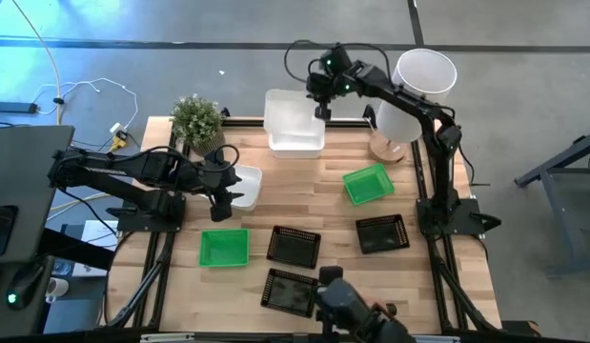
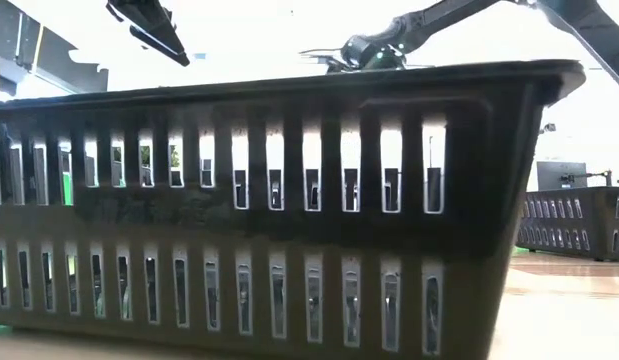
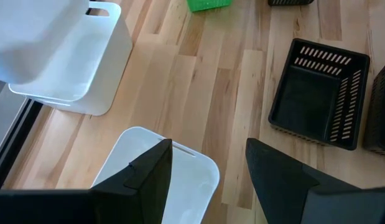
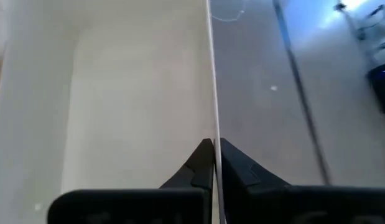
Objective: Stack baskets by color
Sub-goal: Stack the bottom white bin on the top white bin, then stack the top left black bin on the bottom black bin
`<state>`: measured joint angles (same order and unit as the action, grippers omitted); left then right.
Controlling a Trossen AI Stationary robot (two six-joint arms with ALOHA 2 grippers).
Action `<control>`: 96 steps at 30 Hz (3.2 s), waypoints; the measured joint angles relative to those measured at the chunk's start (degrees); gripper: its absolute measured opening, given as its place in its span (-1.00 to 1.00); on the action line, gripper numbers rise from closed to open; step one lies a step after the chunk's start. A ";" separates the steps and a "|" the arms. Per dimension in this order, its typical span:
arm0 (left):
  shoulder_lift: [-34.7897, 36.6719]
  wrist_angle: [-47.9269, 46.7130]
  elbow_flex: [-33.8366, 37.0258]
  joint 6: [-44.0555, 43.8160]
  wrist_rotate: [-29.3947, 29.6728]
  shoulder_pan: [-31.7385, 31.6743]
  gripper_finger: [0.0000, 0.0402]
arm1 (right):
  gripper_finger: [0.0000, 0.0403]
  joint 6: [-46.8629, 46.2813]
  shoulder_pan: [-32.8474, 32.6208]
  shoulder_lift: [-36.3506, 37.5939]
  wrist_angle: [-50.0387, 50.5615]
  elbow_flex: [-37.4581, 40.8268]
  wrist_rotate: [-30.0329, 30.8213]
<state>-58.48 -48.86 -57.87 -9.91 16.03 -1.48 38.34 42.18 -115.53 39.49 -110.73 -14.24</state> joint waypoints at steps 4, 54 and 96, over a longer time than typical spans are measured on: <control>0.00 -0.02 0.00 0.00 -0.02 0.00 -0.04 | -1.00 -2.95 1.90 -2.02 3.71 -3.08 -6.30; 0.00 -1.05 0.00 -2.06 -0.03 -0.01 -0.04 | -0.83 0.64 2.66 -10.93 10.79 -3.87 -5.64; 0.00 -1.11 0.00 -1.95 -0.02 -0.02 -0.04 | -0.49 -13.76 -10.76 -10.68 47.99 -18.56 -9.37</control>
<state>-58.48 -49.98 -57.87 -11.86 16.01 -1.50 24.58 31.42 -126.21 87.48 -129.29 -23.62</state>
